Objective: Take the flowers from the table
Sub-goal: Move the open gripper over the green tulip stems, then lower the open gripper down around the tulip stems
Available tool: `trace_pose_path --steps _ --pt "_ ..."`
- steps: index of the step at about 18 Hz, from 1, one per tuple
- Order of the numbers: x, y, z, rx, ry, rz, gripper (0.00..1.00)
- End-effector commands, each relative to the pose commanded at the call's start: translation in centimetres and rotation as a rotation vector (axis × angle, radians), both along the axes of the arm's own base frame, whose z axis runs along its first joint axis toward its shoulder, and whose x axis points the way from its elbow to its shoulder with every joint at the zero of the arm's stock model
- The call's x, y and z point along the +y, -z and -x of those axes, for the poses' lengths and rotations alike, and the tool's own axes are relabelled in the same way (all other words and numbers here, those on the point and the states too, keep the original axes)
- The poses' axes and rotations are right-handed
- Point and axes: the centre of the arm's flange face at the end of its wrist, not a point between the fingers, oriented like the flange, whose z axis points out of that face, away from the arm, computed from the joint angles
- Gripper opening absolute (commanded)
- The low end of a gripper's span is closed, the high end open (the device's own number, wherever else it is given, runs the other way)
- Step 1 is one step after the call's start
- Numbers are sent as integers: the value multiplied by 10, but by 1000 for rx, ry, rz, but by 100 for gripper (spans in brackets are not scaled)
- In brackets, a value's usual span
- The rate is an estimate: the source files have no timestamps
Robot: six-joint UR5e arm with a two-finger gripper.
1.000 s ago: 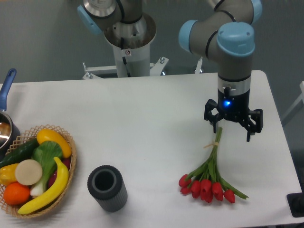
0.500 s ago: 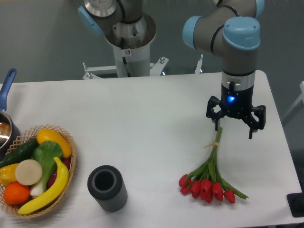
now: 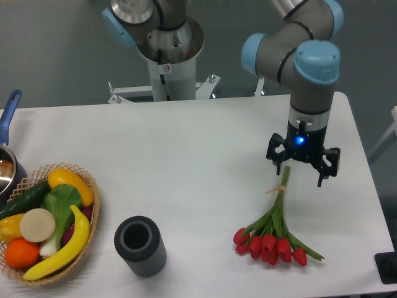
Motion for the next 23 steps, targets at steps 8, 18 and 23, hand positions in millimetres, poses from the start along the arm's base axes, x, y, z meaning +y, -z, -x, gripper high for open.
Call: trace_pose_path --steps 8,18,23 --pt "1 45 15 -59 -6 25 100" --pt "16 79 4 -111 17 46 100" --pt "18 87 6 -118 19 49 100"
